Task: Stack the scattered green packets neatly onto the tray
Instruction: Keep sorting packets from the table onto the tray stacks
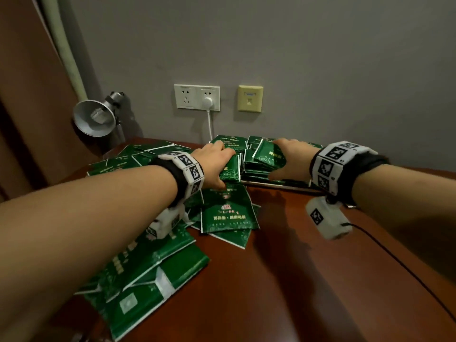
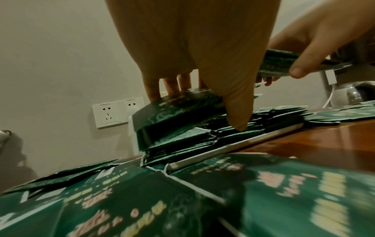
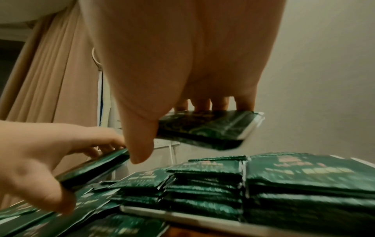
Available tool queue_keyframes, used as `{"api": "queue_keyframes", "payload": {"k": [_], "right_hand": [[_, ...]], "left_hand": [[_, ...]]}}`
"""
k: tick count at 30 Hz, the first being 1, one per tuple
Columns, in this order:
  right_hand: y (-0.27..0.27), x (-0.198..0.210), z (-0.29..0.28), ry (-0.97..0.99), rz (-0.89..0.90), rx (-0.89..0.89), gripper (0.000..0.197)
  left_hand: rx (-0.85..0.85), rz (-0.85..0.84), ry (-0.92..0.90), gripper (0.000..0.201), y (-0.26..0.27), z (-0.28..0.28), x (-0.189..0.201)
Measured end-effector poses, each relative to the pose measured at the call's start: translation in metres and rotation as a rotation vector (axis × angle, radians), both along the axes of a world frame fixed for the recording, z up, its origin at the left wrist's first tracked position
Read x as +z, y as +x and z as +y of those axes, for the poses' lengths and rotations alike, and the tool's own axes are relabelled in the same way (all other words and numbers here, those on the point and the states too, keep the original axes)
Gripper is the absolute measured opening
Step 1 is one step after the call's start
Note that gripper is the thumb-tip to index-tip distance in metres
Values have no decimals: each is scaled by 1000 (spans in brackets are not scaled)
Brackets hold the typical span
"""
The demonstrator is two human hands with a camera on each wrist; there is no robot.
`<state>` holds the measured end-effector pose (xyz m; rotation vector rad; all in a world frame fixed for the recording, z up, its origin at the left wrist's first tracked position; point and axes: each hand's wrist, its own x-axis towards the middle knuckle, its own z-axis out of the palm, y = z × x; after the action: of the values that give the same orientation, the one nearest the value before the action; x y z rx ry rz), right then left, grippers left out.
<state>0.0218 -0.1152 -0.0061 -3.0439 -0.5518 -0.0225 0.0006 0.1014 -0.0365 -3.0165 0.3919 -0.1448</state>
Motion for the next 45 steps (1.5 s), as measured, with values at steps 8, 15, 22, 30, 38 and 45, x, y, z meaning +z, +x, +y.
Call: {"api": "queue_keyframes", "payload": {"k": [8, 15, 22, 30, 38, 45], "right_hand": [[100, 24, 58, -5, -6, 33, 72], [164, 15, 120, -101, 16, 145, 73], [187, -8, 151, -157, 74, 188, 77], [165, 6, 117, -85, 63, 170, 78], [85, 15, 1, -144, 110, -11, 77], [-2, -11, -150, -187, 141, -240, 75]], "left_hand": [[-51, 41, 22, 81, 84, 10, -25], [-178, 0, -138, 79, 108, 22, -34], [-208, 58, -165, 68, 104, 30, -27], [-231, -19, -107, 46, 80, 25, -16], [-289, -69, -50, 41, 27, -35, 3], [-413, 73, 7, 41, -7, -160, -11]]}}
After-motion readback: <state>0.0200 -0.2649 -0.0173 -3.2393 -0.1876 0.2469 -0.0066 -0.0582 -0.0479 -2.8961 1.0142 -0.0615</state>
